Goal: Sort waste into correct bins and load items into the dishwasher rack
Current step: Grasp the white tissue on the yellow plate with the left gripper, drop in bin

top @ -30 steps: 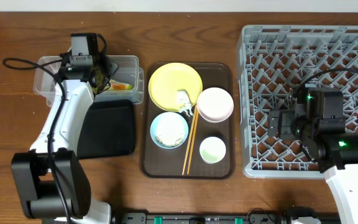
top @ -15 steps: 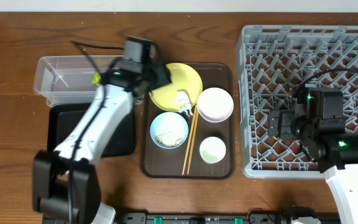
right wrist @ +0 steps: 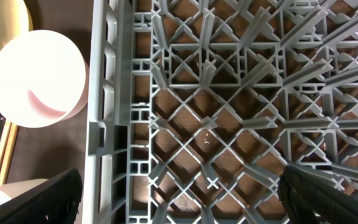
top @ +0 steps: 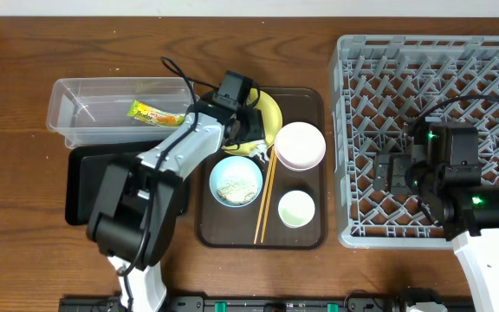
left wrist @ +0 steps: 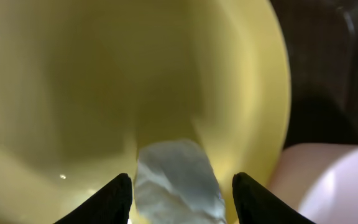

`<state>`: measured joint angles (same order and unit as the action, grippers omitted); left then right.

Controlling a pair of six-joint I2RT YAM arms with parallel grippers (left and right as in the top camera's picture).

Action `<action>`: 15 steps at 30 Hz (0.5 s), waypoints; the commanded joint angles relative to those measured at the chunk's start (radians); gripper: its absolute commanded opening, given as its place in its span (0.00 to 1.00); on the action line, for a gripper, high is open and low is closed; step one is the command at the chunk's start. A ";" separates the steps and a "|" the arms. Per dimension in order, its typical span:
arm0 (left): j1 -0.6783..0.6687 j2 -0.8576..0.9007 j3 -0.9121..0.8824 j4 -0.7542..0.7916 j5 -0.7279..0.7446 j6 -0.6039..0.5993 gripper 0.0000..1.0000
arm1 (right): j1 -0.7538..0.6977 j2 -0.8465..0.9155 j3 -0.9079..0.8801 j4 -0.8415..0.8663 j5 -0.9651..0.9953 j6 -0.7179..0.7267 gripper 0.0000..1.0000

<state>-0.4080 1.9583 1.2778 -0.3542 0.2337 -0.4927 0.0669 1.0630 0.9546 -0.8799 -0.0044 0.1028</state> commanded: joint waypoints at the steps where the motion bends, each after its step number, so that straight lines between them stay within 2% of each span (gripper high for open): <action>1: -0.004 0.034 -0.006 0.005 -0.002 0.018 0.55 | 0.015 0.000 0.020 -0.003 -0.004 0.001 0.99; 5: -0.004 0.047 -0.006 0.002 -0.002 0.018 0.44 | 0.015 0.000 0.020 -0.003 -0.004 0.001 0.99; 9: 0.006 0.029 -0.003 0.005 -0.003 0.018 0.21 | 0.015 0.000 0.020 -0.003 -0.004 0.001 0.99; 13: 0.045 -0.028 0.000 0.005 -0.014 0.018 0.13 | 0.015 0.000 0.020 -0.003 -0.004 0.001 0.99; 15: 0.072 -0.071 0.000 0.005 -0.017 0.018 0.13 | 0.015 0.000 0.020 -0.003 -0.004 0.001 0.99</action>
<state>-0.3790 1.9743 1.2778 -0.3500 0.2333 -0.4820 0.0669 1.0630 0.9546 -0.8799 -0.0044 0.1028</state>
